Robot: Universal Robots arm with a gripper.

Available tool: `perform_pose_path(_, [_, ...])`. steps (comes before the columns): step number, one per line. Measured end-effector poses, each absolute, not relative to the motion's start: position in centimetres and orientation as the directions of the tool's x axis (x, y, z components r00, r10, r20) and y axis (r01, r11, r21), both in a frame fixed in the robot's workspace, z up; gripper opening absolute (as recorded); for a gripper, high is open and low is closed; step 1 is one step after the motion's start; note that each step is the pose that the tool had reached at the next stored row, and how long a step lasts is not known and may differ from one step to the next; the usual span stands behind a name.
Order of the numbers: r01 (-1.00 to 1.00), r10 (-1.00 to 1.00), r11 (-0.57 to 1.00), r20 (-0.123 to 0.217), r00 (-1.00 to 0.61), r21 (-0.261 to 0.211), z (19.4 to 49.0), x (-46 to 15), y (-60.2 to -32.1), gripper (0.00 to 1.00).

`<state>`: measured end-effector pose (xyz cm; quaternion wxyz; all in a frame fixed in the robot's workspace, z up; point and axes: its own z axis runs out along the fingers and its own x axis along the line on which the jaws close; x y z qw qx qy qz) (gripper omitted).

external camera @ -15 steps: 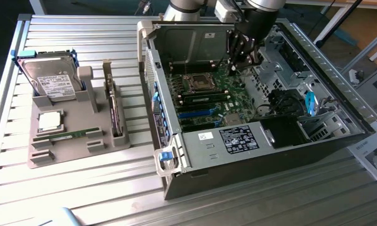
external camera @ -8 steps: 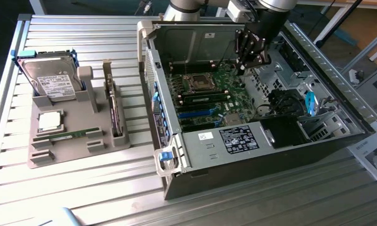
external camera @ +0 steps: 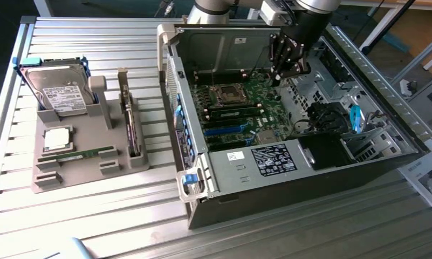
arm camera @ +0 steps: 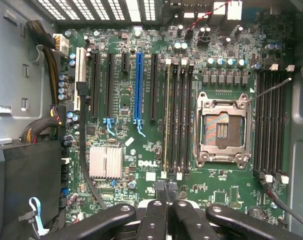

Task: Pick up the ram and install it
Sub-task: 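Press down the ram until it locks into place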

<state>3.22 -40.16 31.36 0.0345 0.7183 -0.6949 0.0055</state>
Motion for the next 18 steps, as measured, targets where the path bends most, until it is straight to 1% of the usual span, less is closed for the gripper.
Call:
perform_pose_path(6, [-0.999, -0.998, -0.032, 0.056, 0.034, 0.043, 30.9, 3.2, -40.2, 0.11])
perform_pose_path(10, [-0.998, -0.998, -0.032, 0.056, 0.034, 0.045, 29.4, 3.2, -39.9, 0.11])
perform_pose_path(18, [-0.998, -0.998, -0.032, 0.055, 0.035, 0.049, 27.2, 3.2, -39.7, 0.11])
